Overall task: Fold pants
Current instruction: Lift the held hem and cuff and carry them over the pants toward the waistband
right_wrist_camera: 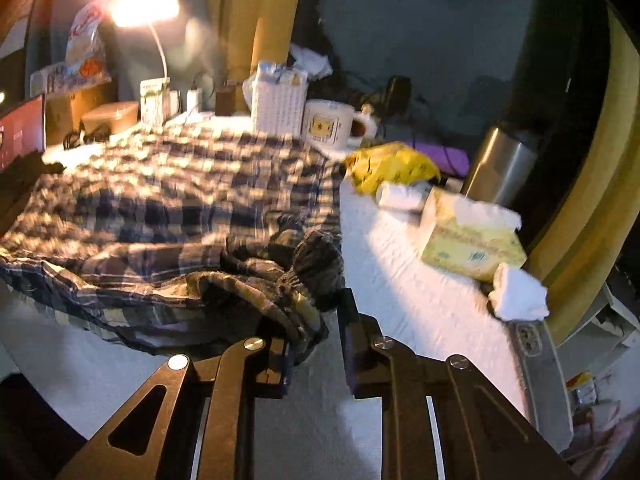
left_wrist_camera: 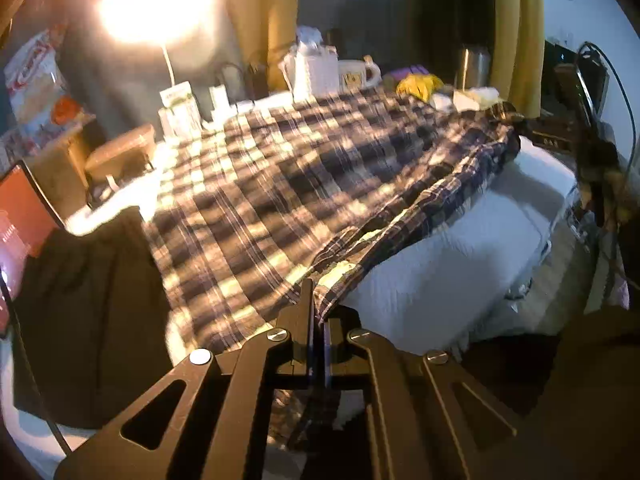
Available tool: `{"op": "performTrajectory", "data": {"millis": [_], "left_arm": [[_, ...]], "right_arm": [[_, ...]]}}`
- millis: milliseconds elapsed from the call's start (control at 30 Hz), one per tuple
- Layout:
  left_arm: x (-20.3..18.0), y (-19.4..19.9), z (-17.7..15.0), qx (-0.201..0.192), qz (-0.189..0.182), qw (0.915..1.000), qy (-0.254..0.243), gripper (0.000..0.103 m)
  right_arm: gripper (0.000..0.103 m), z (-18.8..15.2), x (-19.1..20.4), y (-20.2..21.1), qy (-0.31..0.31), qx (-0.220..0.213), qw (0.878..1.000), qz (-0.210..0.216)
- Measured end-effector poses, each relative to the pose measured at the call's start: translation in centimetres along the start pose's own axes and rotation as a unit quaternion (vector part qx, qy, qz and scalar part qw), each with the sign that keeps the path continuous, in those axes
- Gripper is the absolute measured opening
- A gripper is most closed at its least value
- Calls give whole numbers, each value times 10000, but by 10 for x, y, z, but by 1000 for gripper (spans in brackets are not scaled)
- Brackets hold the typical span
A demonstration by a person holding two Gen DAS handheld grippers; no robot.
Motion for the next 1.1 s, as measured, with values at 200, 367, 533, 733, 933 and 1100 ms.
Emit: {"op": "performTrajectory", "data": {"millis": [200,367,533,733,933,1100], "left_arm": [[12,19,28,-361,109,9993,71,2],[18,26,47,-566,268,9980,-16,2],[32,31,69,-787,440,9959,-15,2],[48,31,94,-1002,582,9932,-74,2],[70,13,124,-1157,497,9918,-210,2],[87,-5,154,-1250,379,9906,-403,2]], "right_arm": [[19,15,-6,15,-313,-279,9991,54],[18,30,-12,21,-690,-425,9965,187],[17,53,-15,26,-740,-617,9950,263],[17,80,-20,24,-796,-841,9928,321],[12,103,-28,6,-954,-908,9903,448],[1,122,-36,-20,-1059,-910,9891,474]]}}
Point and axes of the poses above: each gripper's, at about its wrist camera, not at the fingertips, and y roughly against the way its jaws point, x to its left, z to its top, the point moved 1 cm from there along -y, roughly the way its jaws point, and after that the axes turned 7 degrees about -z, right-handed, at the moved point
